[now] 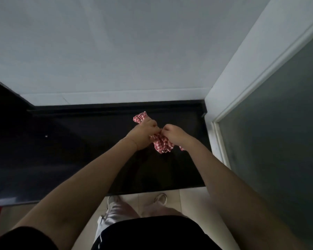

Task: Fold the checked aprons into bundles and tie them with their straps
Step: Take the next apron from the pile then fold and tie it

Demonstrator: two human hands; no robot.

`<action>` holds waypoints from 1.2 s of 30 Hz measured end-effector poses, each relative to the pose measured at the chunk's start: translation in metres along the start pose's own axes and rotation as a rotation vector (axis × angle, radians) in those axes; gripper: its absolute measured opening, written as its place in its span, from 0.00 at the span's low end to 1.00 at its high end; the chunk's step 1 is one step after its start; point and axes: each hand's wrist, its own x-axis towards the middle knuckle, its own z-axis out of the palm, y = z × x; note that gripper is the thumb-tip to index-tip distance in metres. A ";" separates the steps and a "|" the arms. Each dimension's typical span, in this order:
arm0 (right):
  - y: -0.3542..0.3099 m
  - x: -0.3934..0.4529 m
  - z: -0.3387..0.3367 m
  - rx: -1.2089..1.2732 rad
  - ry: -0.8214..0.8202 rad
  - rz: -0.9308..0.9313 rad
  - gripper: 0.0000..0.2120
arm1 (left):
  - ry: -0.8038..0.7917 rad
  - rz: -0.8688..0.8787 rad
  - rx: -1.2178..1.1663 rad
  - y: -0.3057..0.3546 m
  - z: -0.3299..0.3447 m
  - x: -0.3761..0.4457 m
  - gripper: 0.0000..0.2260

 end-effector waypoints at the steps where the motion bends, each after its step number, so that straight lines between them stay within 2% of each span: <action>1: 0.004 0.001 0.006 0.032 -0.001 0.006 0.08 | 0.039 -0.016 0.017 -0.001 0.010 -0.004 0.19; 5: 0.013 0.004 0.019 0.187 0.021 0.044 0.11 | 0.406 -0.165 -0.114 0.008 0.036 -0.020 0.20; 7: 0.015 0.005 0.022 0.210 0.029 0.058 0.11 | 0.473 -0.191 -0.248 0.012 0.045 -0.025 0.17; 9: 0.016 0.005 0.023 0.229 0.038 0.068 0.10 | 0.470 -0.231 -0.381 0.014 0.047 -0.026 0.14; 15: 0.016 0.009 0.018 0.197 0.031 0.073 0.09 | 0.465 -0.375 -0.537 0.013 0.047 -0.021 0.09; 17: 0.014 0.009 0.017 0.142 0.033 0.053 0.09 | 0.437 -0.440 -0.612 0.013 0.046 -0.020 0.08; 21: 0.012 0.011 0.013 -0.093 0.078 0.004 0.11 | 0.412 -0.459 -0.772 0.016 0.039 -0.012 0.07; 25: 0.006 0.006 0.009 -0.316 0.043 -0.056 0.13 | 0.425 -0.423 -0.662 0.023 0.029 -0.002 0.07; 29: 0.004 0.002 0.008 -0.395 0.152 -0.131 0.11 | 0.445 -0.399 -0.729 0.026 0.026 0.001 0.05; 32: 0.003 0.000 0.005 -0.379 0.151 -0.153 0.10 | 0.395 -0.443 -0.812 0.027 0.021 0.004 0.06; 36: 0.000 -0.003 -0.001 -0.405 0.048 -0.131 0.12 | 0.274 -0.435 -0.772 0.024 0.017 0.011 0.07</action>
